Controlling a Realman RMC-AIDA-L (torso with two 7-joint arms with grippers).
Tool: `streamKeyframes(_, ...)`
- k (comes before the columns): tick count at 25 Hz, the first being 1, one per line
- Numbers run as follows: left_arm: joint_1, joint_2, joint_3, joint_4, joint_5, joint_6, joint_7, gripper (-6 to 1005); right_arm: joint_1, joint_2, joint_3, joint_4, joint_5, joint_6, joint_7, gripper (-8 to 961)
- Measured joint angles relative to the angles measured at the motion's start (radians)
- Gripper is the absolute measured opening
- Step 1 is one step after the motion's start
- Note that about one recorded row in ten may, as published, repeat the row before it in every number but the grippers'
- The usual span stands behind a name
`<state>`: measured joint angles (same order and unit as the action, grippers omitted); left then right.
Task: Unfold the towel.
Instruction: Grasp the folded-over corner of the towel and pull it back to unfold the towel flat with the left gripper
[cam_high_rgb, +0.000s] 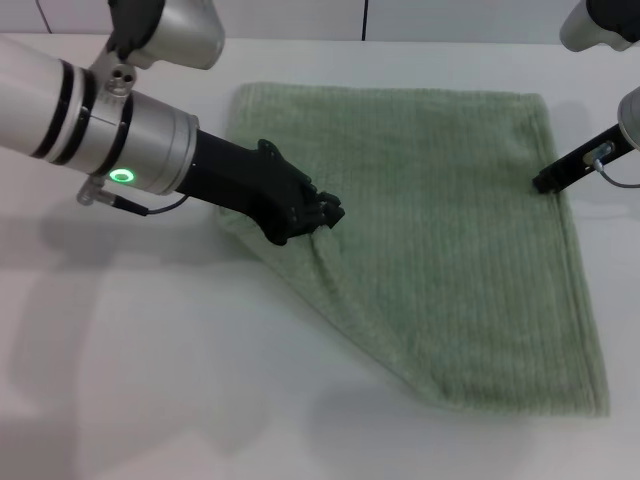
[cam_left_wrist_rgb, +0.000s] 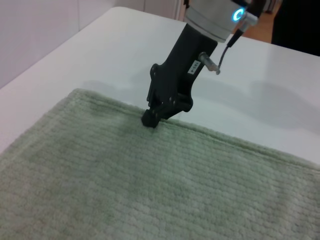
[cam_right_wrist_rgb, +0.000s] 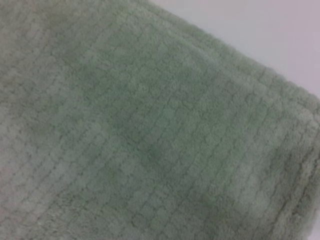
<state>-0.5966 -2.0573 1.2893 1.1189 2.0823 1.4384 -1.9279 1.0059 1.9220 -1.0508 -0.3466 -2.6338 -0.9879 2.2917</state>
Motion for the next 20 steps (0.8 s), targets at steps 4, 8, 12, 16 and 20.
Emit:
streamKeyframes(4, 0.015, 0.001, -0.006, 0.026, 0.002, 0.018, -0.004, 66, -0.002, -0.002, 0.000, 0.000, -0.001, 0.000, 0.000, -2)
streamKeyframes(8, 0.016, 0.001, -0.022, 0.038, 0.025, 0.038, -0.007, 66, -0.003, -0.004, 0.000, 0.000, -0.002, -0.001, 0.000, -2)
streamKeyframes(12, 0.018, -0.001, -0.043, 0.041, 0.047, 0.040, -0.007, 66, -0.003, -0.006, 0.000, 0.000, -0.002, -0.004, 0.000, -2)
streamKeyframes(16, 0.024, -0.001, -0.076, 0.049, 0.074, 0.040, -0.007, 66, -0.003, -0.008, 0.000, 0.000, -0.005, -0.007, 0.000, -2)
streamKeyframes(20, 0.029, -0.001, -0.081, 0.053, 0.089, 0.041, -0.008, 66, -0.002, -0.009, 0.000, 0.000, -0.012, -0.009, 0.000, -2)
